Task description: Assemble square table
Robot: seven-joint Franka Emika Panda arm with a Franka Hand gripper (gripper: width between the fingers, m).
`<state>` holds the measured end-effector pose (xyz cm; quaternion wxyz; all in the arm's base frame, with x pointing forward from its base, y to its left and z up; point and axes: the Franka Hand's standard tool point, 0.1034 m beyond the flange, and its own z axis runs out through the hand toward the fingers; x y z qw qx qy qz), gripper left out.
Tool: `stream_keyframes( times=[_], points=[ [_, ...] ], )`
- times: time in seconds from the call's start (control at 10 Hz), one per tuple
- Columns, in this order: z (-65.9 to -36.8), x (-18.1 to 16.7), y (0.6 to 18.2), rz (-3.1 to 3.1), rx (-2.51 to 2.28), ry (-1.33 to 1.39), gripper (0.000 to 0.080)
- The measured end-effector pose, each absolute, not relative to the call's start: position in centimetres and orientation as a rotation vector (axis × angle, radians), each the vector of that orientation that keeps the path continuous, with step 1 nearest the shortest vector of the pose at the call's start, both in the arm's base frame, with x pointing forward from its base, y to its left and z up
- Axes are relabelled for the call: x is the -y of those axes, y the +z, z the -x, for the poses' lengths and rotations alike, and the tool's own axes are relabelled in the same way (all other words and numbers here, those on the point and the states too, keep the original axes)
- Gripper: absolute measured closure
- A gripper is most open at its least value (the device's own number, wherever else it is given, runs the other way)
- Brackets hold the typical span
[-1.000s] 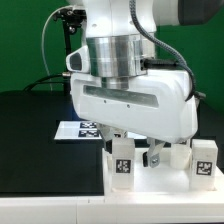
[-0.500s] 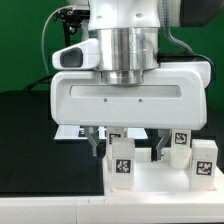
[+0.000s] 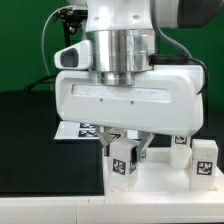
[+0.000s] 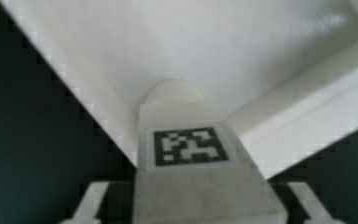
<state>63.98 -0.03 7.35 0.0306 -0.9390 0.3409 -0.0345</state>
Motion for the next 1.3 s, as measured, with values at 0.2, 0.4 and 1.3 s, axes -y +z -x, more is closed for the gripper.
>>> stream_keyframes(
  times=[0.2, 0.4, 1.3],
  points=[
    [-63.9, 0.1, 7.2, 2.731, -1.408, -0.09, 0.0508],
    [-63.8, 0.2, 7.0, 2.425, -1.835, -0.071, 0.0509],
    [-62.9, -0.4, 7.1, 2.794, -1.206, -0.166, 0.0155]
  ],
)
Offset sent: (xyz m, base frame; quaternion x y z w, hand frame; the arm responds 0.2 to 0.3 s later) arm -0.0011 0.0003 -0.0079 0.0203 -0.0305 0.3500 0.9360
